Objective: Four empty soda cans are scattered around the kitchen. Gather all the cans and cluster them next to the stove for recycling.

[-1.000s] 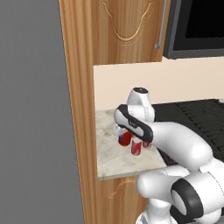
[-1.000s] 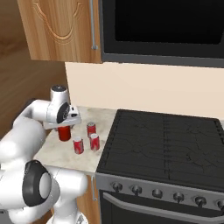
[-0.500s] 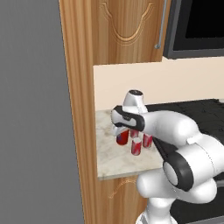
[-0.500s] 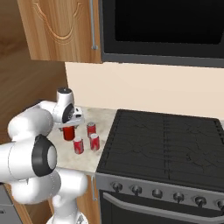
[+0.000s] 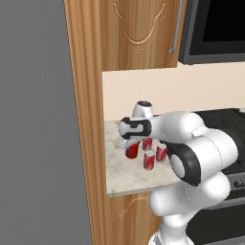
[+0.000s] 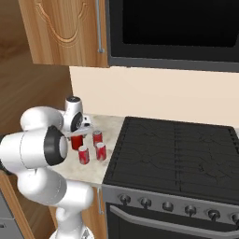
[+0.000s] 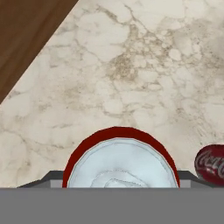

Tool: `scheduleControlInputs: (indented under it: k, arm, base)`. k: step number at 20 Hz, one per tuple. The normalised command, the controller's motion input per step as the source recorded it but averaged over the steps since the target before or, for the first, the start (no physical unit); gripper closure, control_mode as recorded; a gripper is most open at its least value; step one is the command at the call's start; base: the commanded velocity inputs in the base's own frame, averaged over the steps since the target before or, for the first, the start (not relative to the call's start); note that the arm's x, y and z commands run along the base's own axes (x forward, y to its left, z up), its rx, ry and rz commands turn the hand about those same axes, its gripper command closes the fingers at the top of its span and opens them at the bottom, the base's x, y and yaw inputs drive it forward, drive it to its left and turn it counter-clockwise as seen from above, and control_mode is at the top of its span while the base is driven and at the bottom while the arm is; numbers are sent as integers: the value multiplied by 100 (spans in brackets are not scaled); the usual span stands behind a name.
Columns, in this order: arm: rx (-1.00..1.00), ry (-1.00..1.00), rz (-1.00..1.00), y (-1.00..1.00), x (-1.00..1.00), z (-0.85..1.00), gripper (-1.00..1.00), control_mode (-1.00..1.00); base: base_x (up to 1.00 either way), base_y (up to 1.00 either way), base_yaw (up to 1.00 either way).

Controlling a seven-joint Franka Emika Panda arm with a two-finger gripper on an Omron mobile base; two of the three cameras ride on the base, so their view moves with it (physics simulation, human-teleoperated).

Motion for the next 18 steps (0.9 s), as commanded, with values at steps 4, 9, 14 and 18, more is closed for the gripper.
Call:
scheduleControlInputs:
  k: [4, 9, 14, 18]
  arm:
    - [0, 0, 0, 0, 28, -27, 100, -100]
    - [0, 0, 0, 0, 28, -25, 100, -100]
    - [0, 0, 0, 0, 33, -29, 100, -100]
    - [0, 0, 0, 0, 5, -23, 100, -100]
  base:
    - [0, 0, 0]
    - [0, 0, 0]
    - [0, 0, 0]
    - [0, 0, 0]
